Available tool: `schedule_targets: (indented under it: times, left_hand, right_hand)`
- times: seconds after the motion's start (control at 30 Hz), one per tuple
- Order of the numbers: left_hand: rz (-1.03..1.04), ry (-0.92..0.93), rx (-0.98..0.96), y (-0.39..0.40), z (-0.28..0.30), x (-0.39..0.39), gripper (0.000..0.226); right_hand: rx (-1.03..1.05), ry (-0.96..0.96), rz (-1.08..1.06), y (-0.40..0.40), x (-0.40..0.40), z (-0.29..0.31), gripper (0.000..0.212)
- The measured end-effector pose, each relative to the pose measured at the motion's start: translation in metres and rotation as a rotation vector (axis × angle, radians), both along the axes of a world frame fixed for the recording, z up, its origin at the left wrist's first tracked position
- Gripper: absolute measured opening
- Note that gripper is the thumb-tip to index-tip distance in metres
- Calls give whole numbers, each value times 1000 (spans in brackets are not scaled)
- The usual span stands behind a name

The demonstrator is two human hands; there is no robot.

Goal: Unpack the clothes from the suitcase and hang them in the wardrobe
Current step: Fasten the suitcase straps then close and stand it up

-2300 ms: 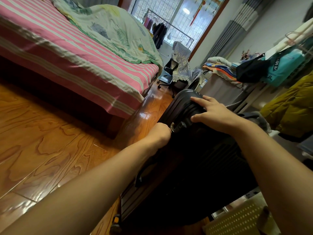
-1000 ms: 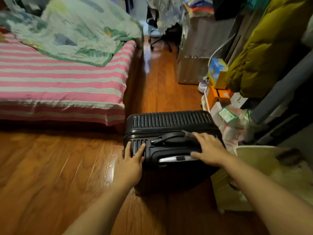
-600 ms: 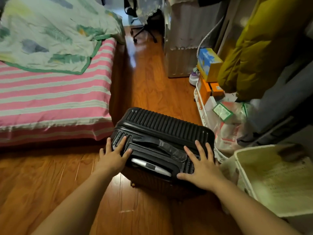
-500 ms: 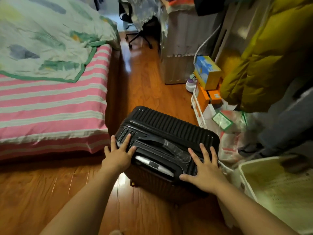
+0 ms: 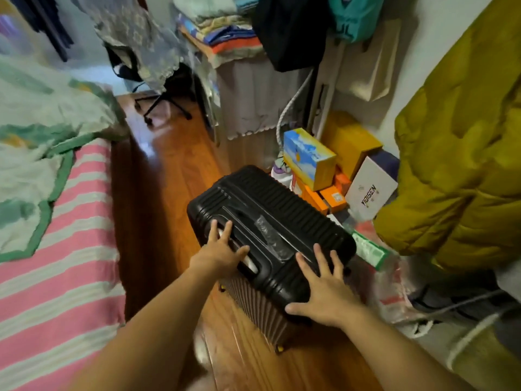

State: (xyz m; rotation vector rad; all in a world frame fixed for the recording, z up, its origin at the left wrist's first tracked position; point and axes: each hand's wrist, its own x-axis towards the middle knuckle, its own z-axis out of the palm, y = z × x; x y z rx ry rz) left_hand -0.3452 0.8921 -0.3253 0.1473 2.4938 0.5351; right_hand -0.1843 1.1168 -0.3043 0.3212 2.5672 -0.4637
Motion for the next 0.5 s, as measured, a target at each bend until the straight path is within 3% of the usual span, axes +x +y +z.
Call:
schedule_targets:
  times: [0.1,0.17,0.23,0.5]
  left_hand:
    - [-146,21,-182,12,0,-72,71]
    - [-211,103,-259,21,-3,-108,72]
    - [-229,165,-262,30,-3,-152,67]
    - [-327,103,-179,73,26,-288,54]
  right_hand:
    - [7,42,-51,-7,-62,-3,119]
    - [4,78,-84,-9,-108,-5,118]
    - [2,104,-121,-7,-154,-5,118]
    - [32,91,-207,21,-299,-8,119]
